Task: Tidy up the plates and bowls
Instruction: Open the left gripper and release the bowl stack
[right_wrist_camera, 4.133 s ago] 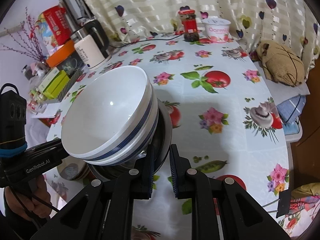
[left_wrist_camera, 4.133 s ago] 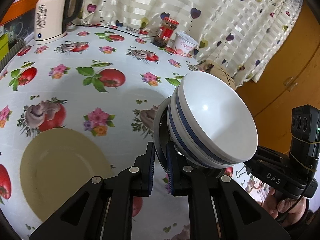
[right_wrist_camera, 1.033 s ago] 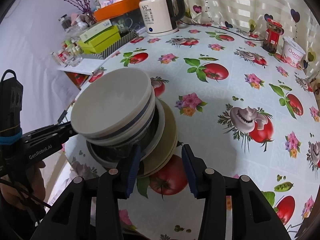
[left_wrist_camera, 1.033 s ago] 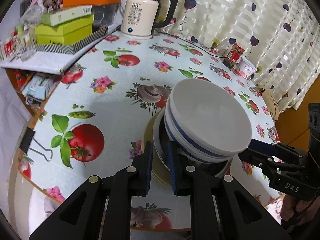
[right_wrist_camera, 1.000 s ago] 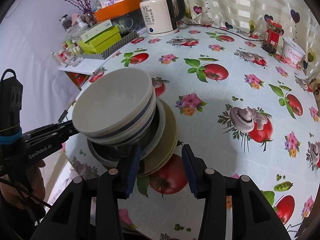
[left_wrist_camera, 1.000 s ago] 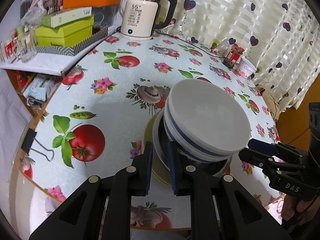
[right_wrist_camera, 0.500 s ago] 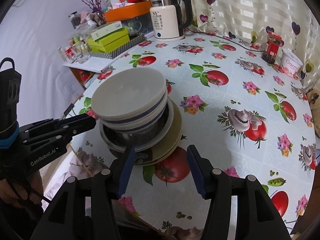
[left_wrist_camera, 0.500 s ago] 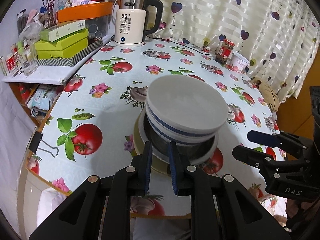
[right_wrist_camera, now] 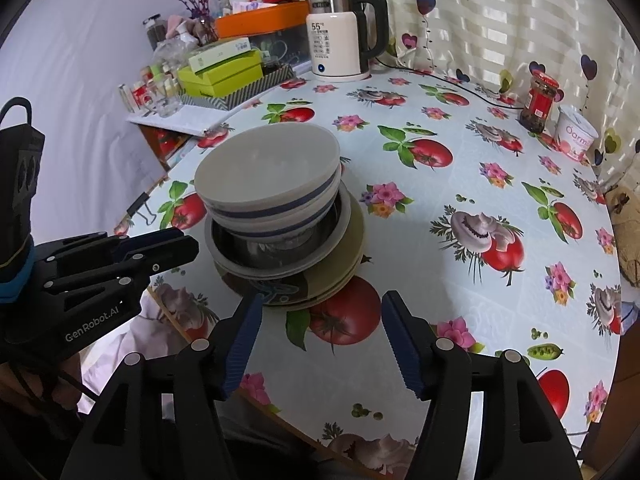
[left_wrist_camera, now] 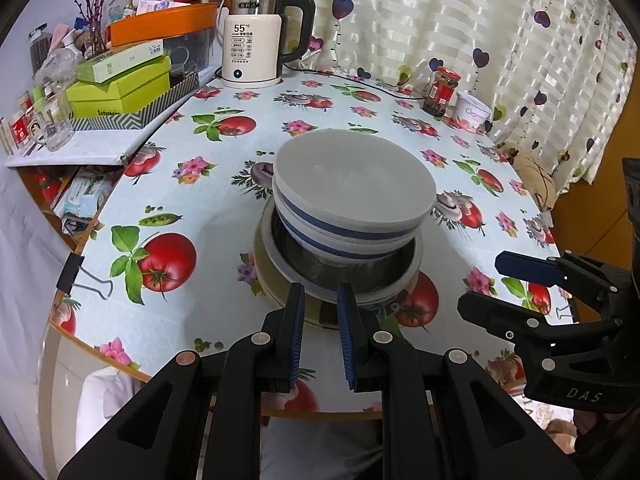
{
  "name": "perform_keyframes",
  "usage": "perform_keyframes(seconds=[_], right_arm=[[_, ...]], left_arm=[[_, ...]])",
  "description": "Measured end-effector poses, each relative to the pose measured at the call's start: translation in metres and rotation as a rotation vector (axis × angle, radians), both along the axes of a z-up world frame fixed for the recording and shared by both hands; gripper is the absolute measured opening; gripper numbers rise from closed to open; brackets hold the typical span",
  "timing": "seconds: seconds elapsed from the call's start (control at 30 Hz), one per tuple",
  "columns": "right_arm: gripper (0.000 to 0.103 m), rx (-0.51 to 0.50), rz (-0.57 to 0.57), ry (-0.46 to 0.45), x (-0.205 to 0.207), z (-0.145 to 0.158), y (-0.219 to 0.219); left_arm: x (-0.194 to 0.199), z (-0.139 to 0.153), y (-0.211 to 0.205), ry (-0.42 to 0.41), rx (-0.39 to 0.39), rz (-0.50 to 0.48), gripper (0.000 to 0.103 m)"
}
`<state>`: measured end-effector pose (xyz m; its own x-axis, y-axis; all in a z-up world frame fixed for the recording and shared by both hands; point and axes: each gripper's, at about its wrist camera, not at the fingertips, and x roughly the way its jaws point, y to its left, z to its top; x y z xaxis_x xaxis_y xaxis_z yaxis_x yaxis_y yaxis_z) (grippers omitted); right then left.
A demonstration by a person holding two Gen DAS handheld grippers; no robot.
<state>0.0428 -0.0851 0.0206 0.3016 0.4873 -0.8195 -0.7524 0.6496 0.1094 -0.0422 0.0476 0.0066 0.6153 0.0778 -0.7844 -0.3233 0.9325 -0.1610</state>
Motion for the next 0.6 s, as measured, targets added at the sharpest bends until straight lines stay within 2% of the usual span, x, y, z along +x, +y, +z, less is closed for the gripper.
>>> perform_keyframes(seconds=[0.6], right_arm=[[0.064, -0.013, 0.01, 0.01, -0.0061, -0.0067, -0.0003]], left_arm=[[0.0014, -0.0069, -0.0044, 0.031, 0.019, 0.014, 0.017]])
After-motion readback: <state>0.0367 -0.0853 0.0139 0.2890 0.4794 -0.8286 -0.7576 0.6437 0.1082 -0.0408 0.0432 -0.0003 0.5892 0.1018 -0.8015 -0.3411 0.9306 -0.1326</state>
